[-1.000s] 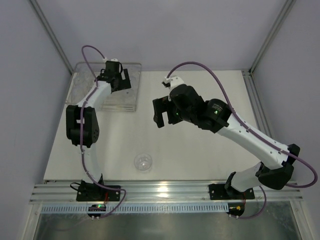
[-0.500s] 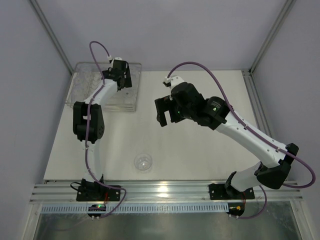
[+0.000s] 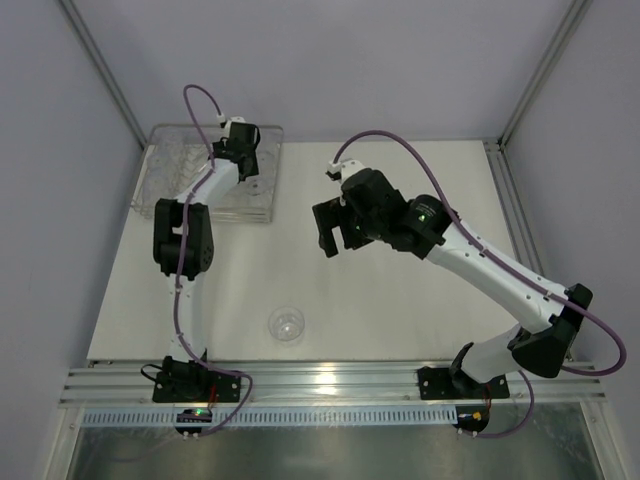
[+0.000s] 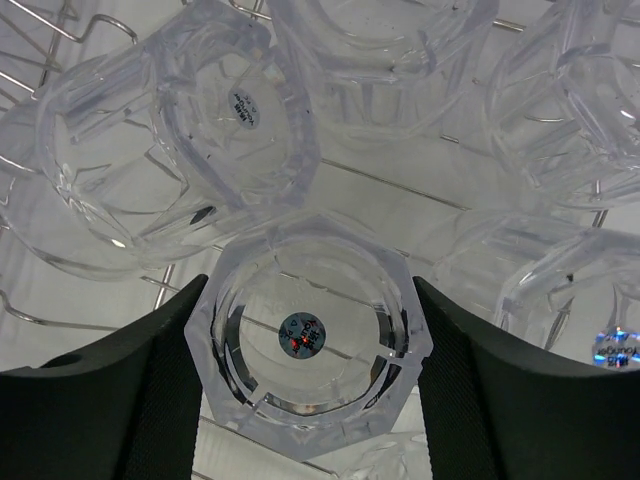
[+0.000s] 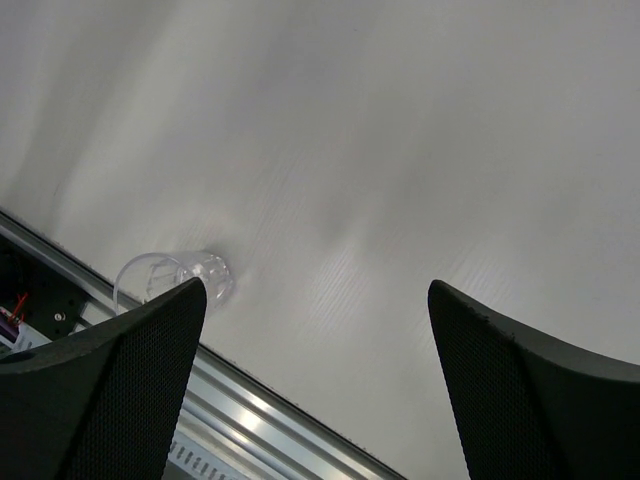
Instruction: Unload the cups from the dish rack
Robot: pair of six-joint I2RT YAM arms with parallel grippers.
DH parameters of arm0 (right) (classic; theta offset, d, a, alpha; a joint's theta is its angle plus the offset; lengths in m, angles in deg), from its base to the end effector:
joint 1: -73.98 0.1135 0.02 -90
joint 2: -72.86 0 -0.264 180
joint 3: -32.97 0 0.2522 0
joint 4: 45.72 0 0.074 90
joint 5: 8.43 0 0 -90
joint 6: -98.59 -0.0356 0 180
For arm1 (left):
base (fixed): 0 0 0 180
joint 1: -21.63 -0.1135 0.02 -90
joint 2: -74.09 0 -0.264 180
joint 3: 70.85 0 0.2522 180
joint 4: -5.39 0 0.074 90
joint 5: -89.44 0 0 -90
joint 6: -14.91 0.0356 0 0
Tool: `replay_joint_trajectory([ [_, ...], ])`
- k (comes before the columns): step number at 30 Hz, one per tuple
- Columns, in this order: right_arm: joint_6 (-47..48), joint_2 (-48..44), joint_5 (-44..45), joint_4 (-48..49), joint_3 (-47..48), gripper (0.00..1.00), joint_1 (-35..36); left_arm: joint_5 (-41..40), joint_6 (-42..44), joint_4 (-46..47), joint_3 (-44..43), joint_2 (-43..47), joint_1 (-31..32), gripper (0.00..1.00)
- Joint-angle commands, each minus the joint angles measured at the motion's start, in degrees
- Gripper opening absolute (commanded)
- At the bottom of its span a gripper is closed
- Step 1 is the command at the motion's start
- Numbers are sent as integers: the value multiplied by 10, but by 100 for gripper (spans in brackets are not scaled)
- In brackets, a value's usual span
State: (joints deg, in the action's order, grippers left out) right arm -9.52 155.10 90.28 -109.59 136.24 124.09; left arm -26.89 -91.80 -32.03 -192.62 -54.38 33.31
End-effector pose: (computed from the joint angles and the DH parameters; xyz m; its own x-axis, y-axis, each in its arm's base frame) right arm 0.1964 0.2266 0.3913 -0.6281 -0.2723 -0.7289 -0.5176 0.8457 0.1301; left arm 0.5034 -0.0879 0.2170 -0.6155 -0.1359 -0.7764 -0.3209 0.9429 0.0893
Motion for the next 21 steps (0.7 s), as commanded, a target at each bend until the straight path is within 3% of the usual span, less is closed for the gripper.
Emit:
replay_joint_trajectory([
  [1, 3, -25, -8, 27, -12, 93, -2, 15, -9, 17, -9, 15, 3, 45],
  [6, -1, -44, -11, 46, -36, 92, -2, 6, -11, 22, 33, 78, 3, 0],
  [10, -7, -58, -16, 62, -50, 93, -3, 0, -17, 27, 92, 141, 4, 0],
  [16, -12, -67, -30, 93, -66, 92, -4, -7, -38, -13, 111, 228, 3, 0],
  [21, -18, -74, -51, 119, -71, 93, -11, 31, -66, -63, 125, 280, 4, 0],
])
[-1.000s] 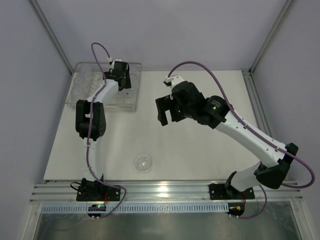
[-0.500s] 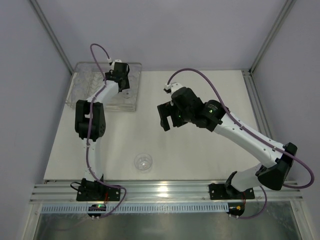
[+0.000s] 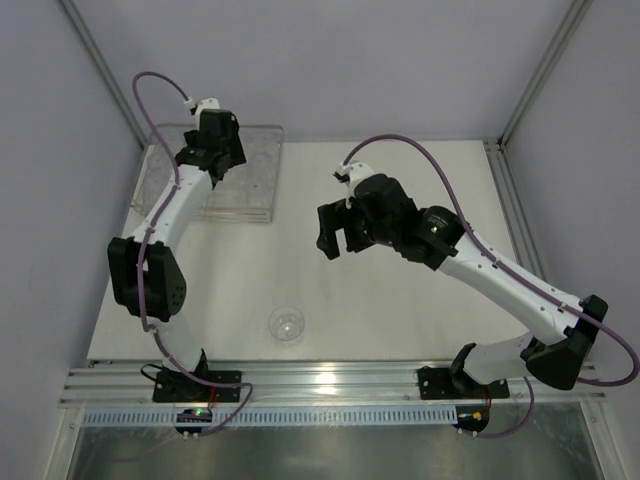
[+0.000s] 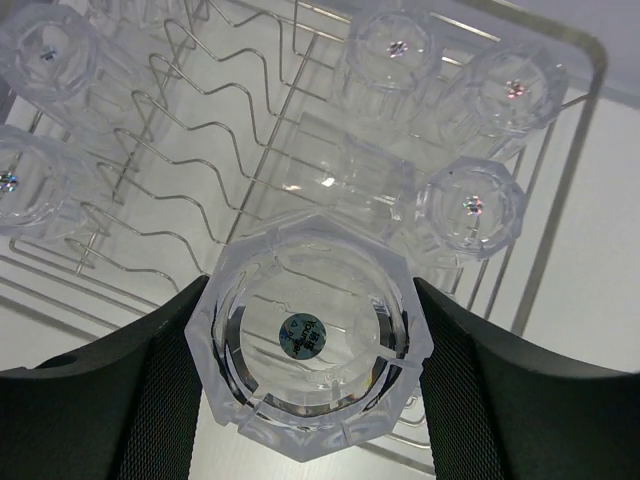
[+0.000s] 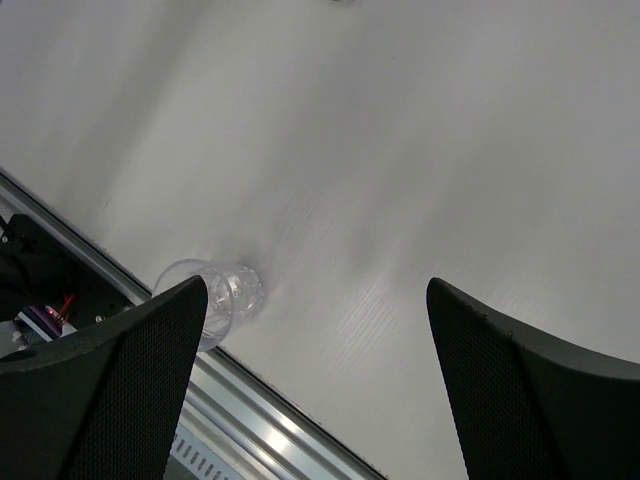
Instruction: Unload the cups from the dish rack
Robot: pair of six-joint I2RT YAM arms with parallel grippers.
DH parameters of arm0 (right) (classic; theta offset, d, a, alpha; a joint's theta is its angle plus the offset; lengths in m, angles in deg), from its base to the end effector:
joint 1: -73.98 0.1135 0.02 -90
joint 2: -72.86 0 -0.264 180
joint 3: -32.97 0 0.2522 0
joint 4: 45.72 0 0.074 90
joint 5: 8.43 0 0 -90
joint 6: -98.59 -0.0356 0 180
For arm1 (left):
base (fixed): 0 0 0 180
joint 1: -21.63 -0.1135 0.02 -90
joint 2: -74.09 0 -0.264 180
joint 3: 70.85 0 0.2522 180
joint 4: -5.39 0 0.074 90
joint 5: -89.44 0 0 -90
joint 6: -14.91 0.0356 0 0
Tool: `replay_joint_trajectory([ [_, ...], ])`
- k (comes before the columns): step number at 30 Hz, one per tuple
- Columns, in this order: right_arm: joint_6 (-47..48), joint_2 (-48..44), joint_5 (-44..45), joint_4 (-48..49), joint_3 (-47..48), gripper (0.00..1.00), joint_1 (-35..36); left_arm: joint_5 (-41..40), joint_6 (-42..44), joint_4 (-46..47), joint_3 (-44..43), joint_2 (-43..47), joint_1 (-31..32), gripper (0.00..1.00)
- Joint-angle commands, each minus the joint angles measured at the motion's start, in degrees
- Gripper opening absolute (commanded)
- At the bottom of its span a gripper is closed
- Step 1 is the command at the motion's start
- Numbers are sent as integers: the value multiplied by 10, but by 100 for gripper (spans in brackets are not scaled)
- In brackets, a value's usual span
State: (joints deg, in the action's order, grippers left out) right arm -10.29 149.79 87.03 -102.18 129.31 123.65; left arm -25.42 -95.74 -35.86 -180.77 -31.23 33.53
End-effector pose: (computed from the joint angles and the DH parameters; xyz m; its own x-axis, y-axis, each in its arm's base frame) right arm 0.1874 0.2155 0.3885 -0.5986 -0.2074 -0.7737 -0.5454 0.8130 0.2040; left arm 0.4203 -0.0733 0.3249 -0.4962 -0.2225 -0.8393 -0.3397 0.9393 -0.0481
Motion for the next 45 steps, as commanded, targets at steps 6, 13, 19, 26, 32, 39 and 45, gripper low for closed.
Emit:
replay_joint_trajectory([
  [6, -51, -48, -126, 131, -51, 92, -44, 124, -89, -53, 79, 135, 1, 0],
  [13, -215, -87, -344, 371, -224, 91, -132, 414, -266, 83, 271, 265, -24, 0],
  [19, -329, -68, -436, 545, -287, 91, -157, 577, -476, 306, 415, 329, -25, 0],
  [26, -397, -20, -468, 668, -302, 89, -163, 605, -554, 372, 504, 375, -14, 0],
  [32, -403, 25, -481, 690, -284, 87, -163, 603, -587, 397, 547, 404, 7, 0],
  [39, -399, 55, -485, 689, -270, 83, -163, 584, -590, 389, 560, 412, 58, 0],
  [45, -430, 77, -505, 753, -277, 22, -163, 559, -588, 385, 556, 399, 109, 1],
])
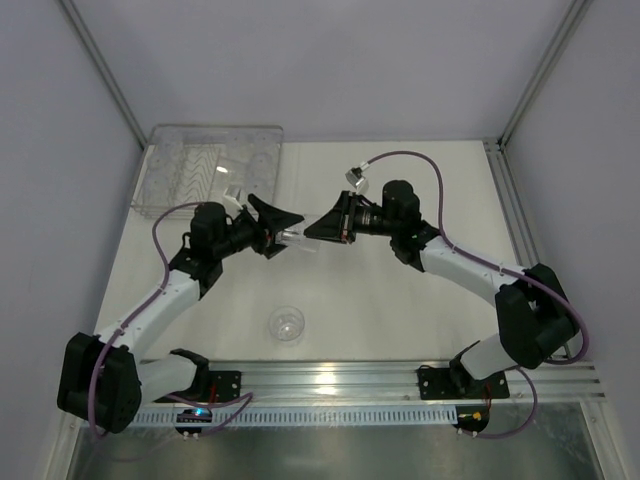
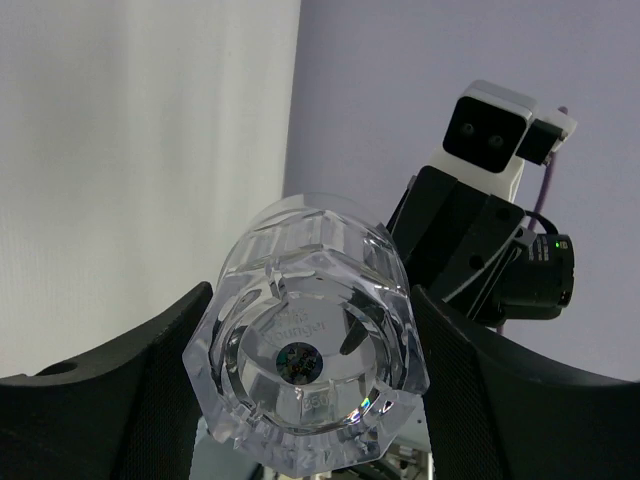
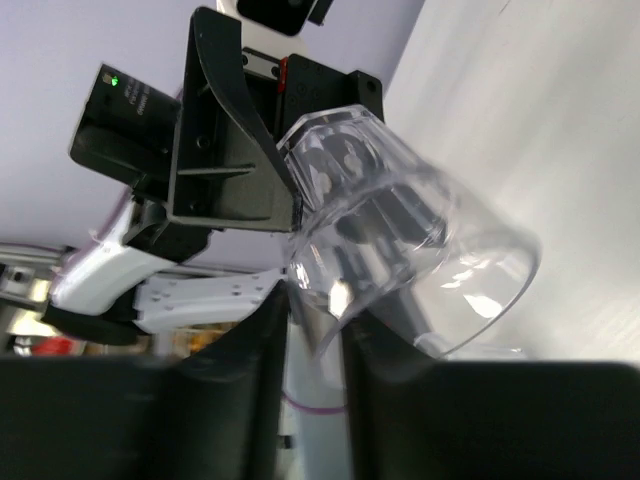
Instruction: Unload the cups from the dish rack
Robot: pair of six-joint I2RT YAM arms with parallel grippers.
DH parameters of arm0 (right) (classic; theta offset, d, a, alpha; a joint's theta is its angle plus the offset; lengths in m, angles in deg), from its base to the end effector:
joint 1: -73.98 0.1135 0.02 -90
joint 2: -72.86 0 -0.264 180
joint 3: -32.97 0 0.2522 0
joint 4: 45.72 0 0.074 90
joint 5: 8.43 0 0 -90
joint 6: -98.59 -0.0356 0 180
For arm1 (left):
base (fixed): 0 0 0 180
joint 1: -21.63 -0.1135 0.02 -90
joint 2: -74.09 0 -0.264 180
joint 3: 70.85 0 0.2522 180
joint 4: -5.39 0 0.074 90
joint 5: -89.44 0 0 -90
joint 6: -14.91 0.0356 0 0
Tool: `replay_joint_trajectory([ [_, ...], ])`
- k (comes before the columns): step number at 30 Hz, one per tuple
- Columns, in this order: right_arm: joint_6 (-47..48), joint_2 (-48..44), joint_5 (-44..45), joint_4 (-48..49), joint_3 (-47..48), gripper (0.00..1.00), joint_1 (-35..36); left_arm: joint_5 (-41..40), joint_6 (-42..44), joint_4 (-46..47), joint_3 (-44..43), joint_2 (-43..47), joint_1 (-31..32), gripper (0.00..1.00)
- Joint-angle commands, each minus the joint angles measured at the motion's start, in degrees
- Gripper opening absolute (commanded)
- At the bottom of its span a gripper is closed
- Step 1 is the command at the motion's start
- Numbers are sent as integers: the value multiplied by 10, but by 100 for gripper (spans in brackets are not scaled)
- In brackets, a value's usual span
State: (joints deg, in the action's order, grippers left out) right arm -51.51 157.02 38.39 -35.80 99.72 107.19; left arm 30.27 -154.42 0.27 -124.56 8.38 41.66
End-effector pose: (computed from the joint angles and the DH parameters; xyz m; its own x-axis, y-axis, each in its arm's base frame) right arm 0.2652 0.2027 0.2876 -0.8927 0.1712 -0.4169 -0.3875 0.1808 0.9040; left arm 0.2362 -0.1055 0.2709 -0.7924 -0.6093 -0.0287 -0.1321 0.2174 -0.9671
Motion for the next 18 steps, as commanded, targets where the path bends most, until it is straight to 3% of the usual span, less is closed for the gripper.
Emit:
replay_joint_trajectory([
  [1, -20, 7, -18, 89, 19, 15, 2, 2, -1, 23, -7, 3, 31, 1],
  [3, -22, 6, -17, 96, 17, 4, 2, 2, -4, 27, -9, -3, 35, 8],
  [4, -22, 5, -17, 96, 15, 4, 2, 0, -4, 27, -10, -3, 35, 13],
  [5, -22, 5, -16, 99, 14, 4, 1, -3, 2, 19, -12, -4, 35, 33],
  [7, -21, 0, -15, 98, 10, 4, 2, -14, 17, -4, -22, -5, 35, 59],
  [8, -15, -3, -9, 94, 10, 4, 2, -24, 44, -22, -29, -4, 35, 81],
  [9, -8, -12, -7, 85, 11, 4, 1, -55, 69, -83, -47, 0, 31, 89],
  [11, 15, -22, 2, 30, 14, 4, 1, -108, 115, -167, -71, 4, 26, 100],
  [13, 80, -40, 23, -84, 36, 4, 1, -191, 177, -262, -96, 13, 10, 100],
  [15, 150, -54, 54, -158, 47, 4, 1, -229, 223, -301, -107, 16, -11, 100],
  [16, 179, -64, 68, -253, 69, 4, 4, -272, 240, -333, -120, 16, -16, 100],
  [18, 239, -71, 114, -351, 98, 4, 14, -305, 268, -358, -135, 16, -24, 100],
])
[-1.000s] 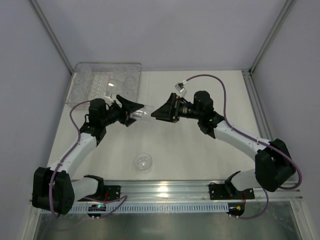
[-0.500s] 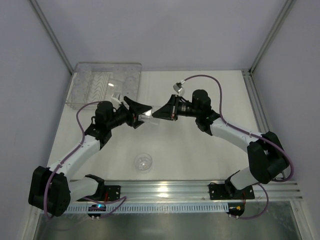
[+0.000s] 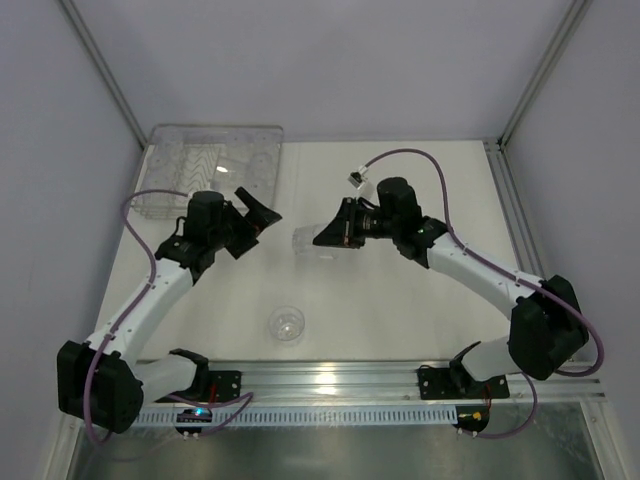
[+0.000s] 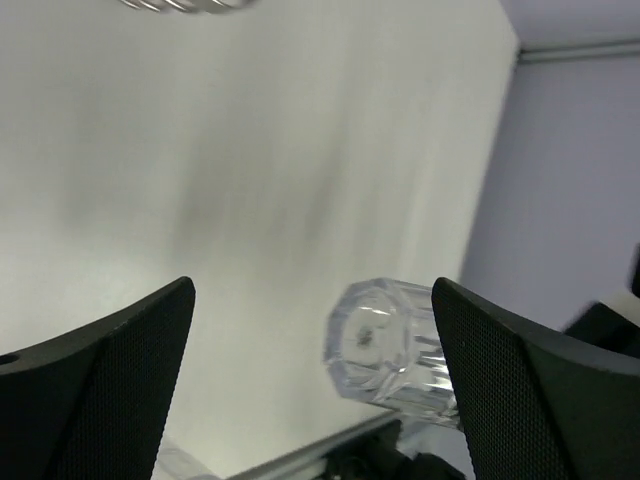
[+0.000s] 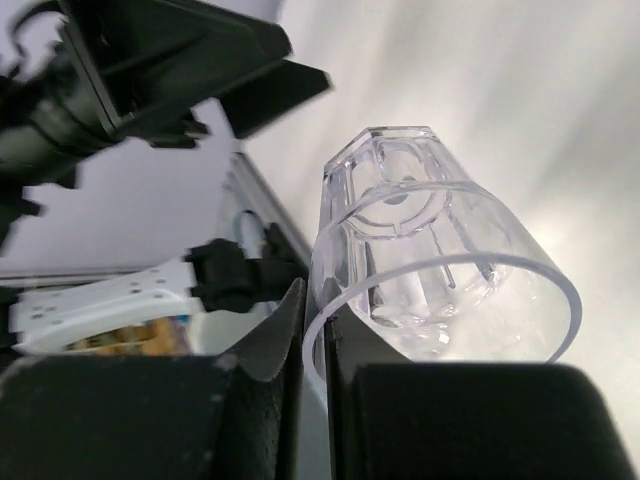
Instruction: Unload the cups from the dish rack
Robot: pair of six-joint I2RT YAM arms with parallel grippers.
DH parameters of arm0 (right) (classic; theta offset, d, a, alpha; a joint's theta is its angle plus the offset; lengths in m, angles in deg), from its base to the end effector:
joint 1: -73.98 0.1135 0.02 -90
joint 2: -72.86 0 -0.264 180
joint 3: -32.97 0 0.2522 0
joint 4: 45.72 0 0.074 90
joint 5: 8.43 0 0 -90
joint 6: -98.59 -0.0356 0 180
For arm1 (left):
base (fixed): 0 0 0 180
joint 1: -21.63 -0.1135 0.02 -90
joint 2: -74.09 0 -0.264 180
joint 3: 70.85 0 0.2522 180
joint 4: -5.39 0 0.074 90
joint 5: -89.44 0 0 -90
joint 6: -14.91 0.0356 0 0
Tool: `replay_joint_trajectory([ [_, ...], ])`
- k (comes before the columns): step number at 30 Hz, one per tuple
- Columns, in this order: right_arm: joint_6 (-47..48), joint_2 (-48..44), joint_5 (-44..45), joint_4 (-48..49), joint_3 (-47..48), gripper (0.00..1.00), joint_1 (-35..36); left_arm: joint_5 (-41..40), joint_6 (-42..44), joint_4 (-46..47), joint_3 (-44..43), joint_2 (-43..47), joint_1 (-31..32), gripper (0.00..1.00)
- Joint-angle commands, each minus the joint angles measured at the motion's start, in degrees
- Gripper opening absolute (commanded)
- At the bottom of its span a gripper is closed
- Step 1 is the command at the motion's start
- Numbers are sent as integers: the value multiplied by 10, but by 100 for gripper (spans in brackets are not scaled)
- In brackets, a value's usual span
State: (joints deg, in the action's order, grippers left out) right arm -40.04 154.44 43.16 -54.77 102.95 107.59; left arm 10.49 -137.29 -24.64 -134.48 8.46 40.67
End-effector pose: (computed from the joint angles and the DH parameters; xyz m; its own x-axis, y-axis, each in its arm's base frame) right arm 0.2574 0.1976 0.2880 -0.8830 0.1192 -0.4540 -0.3863 0.3651 0.8471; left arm 0.2393 -0.0898 0.2874 -0.6529 -0.6931 -0.3055 -0.2225 0.5610 -0.7973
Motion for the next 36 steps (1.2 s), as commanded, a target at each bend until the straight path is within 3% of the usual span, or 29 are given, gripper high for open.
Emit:
replay_joint_trajectory([
  [1, 181, -46, 133, -259, 102, 4, 28, -156, 127, -128, -52, 9, -16, 100],
  [5, 269, -14, 300, -448, 183, 4, 103, -232, 187, -154, -97, -16, -17, 100],
  [11, 253, 60, 438, -594, 216, 4, 222, -281, 249, -149, -162, -83, -22, 100],
  [18, 193, 98, 440, -603, 187, 4, 320, -293, 310, -117, -211, -156, -40, 100],
  [32, 187, 154, 404, -598, 210, 4, 375, -293, 414, -67, -320, -317, -58, 100],
  [34, 189, 156, 401, -598, 218, 10, 378, -293, 422, -64, -333, -346, -58, 100],
  [36, 190, 153, 394, -595, 227, 23, 381, -289, 429, -60, -366, -378, -58, 100],
])
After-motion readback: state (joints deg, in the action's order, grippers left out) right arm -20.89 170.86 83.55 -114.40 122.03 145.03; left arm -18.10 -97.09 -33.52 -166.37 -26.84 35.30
